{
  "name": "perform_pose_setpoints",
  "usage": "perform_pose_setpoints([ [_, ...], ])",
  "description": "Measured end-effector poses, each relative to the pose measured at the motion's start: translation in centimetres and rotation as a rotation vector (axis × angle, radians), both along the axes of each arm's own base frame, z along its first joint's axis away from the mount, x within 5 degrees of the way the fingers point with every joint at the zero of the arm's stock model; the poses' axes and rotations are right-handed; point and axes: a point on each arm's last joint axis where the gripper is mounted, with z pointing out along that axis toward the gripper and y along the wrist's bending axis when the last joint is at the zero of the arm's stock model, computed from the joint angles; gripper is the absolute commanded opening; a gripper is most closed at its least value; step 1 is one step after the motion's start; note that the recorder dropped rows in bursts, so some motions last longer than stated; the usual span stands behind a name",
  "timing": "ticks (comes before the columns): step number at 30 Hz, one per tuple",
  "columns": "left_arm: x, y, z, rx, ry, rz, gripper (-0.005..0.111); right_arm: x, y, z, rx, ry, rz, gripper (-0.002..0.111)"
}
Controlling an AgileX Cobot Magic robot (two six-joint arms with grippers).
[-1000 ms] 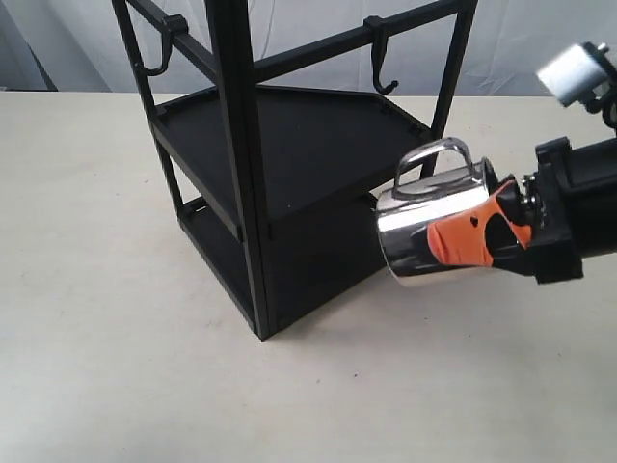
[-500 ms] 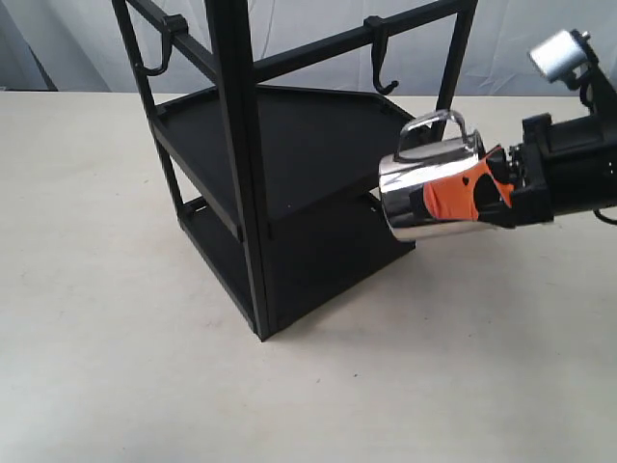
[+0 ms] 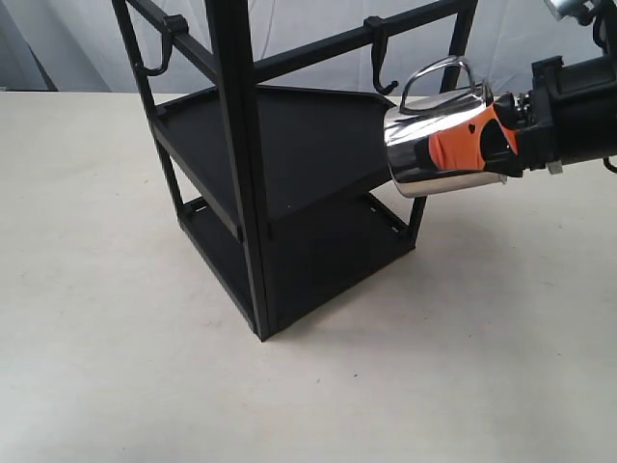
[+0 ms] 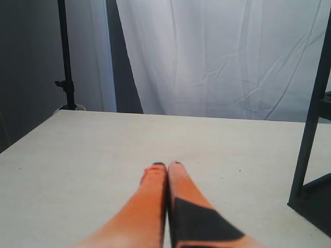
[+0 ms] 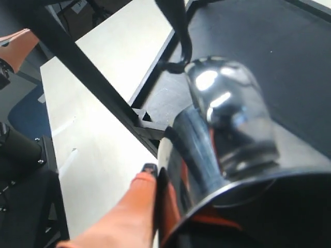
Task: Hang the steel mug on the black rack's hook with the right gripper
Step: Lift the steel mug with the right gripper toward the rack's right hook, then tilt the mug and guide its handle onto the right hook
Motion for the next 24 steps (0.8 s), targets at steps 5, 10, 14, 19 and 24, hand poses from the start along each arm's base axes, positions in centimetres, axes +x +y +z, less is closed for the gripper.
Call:
perform_pose_setpoints([
  [5,0.0,0.0,0.0,0.000,0.000,0.000,0.002,-0.6,1.6,0.0,0.002,0.074,0.033,-0.001],
  [10,0.0,0.0,0.0,0.000,0.000,0.000,0.002,-0.9,2.1,-0.1,-0.003,0.096,0.053,-0.001],
  [14,0.0,0.0,0.0,0.000,0.000,0.000,0.002,-1.3,2.0,0.6,0.006,0.097,0.038,-0.001],
  [19,0.0,0.0,0.0,0.000,0.000,0.000,0.002,-1.8,2.1,2.0,0.064,0.063,0.024,-0.001],
  [24,0.0,0.0,0.0,0.000,0.000,0.000,0.002,0.0,2.4,-0.6,0.069,0.168,0.016,-0.001],
])
